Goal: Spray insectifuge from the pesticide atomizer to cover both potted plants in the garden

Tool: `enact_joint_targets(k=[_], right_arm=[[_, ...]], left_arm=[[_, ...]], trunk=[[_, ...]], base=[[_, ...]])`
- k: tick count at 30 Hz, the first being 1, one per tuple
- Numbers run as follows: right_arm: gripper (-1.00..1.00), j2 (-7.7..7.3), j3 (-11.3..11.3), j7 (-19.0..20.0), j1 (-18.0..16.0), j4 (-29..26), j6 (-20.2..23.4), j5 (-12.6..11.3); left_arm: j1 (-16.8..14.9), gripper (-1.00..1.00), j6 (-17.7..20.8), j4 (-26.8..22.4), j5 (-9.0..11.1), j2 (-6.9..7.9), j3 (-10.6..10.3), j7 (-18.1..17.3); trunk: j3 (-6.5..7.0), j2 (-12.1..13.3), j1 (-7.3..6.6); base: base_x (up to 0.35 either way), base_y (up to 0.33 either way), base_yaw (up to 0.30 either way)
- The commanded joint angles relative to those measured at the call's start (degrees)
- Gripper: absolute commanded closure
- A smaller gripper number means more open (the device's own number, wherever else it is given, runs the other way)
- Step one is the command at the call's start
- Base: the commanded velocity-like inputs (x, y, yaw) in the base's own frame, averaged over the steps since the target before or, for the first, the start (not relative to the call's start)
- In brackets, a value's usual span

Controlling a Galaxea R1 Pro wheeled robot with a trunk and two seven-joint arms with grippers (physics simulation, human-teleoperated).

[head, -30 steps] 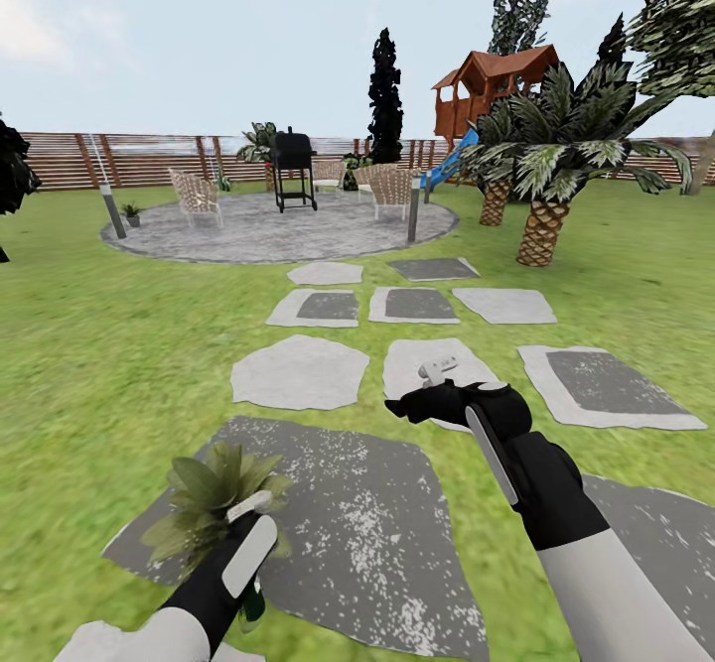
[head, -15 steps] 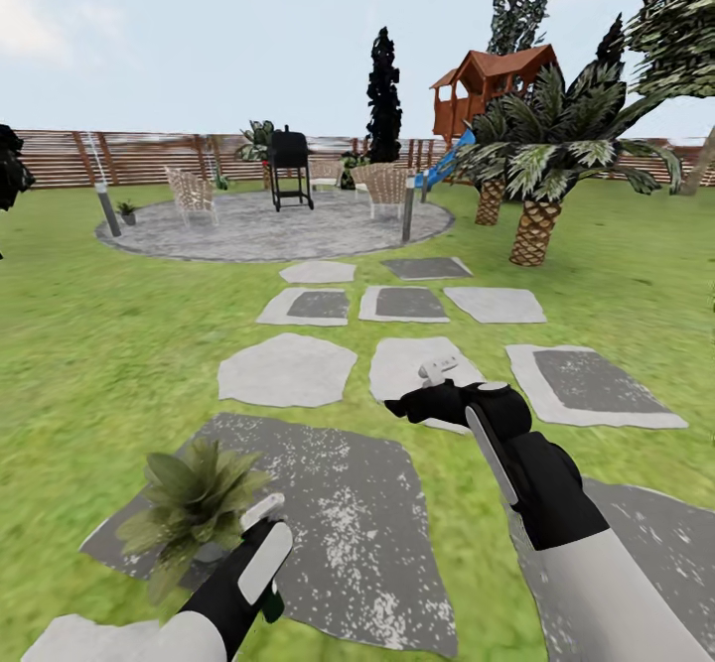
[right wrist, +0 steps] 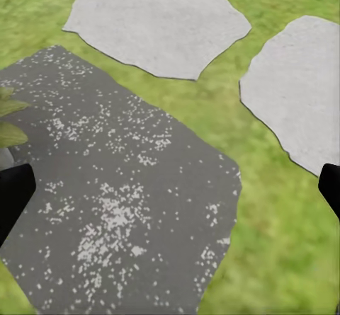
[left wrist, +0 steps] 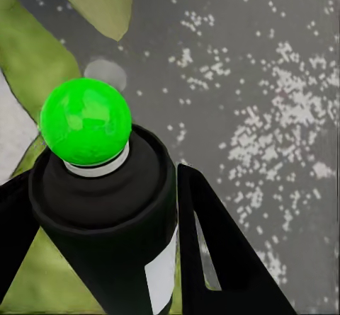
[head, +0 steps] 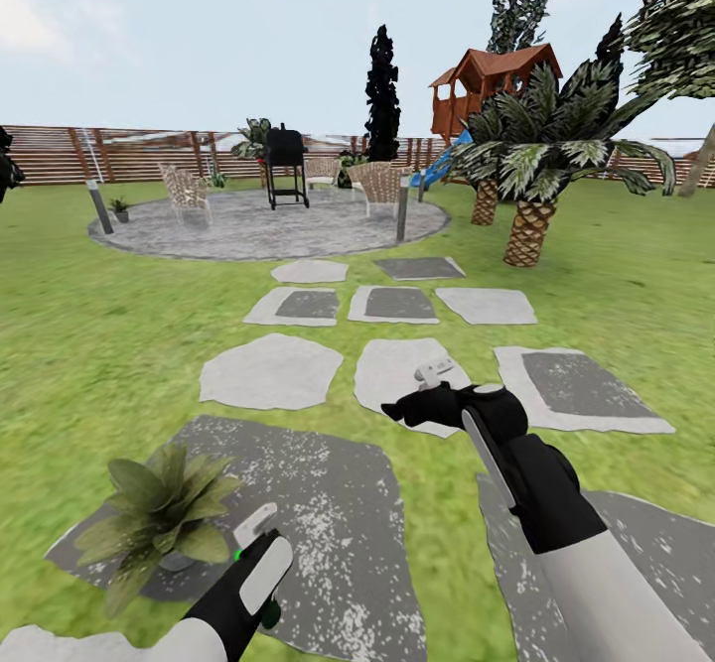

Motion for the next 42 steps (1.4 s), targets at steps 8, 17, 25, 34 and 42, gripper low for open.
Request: enact_joint_targets(k=[8, 17, 25, 34, 42], right_arm=[[-1.0, 0.0, 0.18, 0.0, 0.0, 0.0, -0.03, 0.01], [-1.0, 0.0, 0.18, 0.0, 0.0, 0.0, 0.0, 0.01], [-1.0, 0.0, 0.18, 0.0, 0.01, 0.0, 0.04, 0.01], [-1.0, 0.0, 0.18, 0.0, 0.0, 0.0, 0.04, 0.03], [-1.0, 0.0, 0.18, 0.04, 0.01, 0.0, 0.04, 0.01]], left_arm=[[0.0, 1.0, -7.57, 2.44, 6.39, 0.03, -0.03, 1.75], [0.0, 1.0, -8.01, 3.48, 6.25, 0.01, -0.27, -2.08], [0.0, 1.0, -8.13, 5.18, 6.58, 0.01, -0.12, -2.96], [0.0, 1.0, -8.29, 6.95, 6.23, 0.54, 0.07, -3.07], [0.0, 1.0, -7.64, 5.01, 5.8, 0.62, -0.27, -2.28]], trunk=[[0.0, 0.0, 0.0], [0.0, 0.0, 0.0], [0.0, 0.0, 0.0], [0.0, 0.0, 0.0], [0.0, 0.0, 0.0]], base=[[0.0, 0.0, 0.0], [0.077, 0.0, 0.0], [0.019, 0.0, 0.0], [0.0, 0.0, 0.0], [0.0, 0.0, 0.0]])
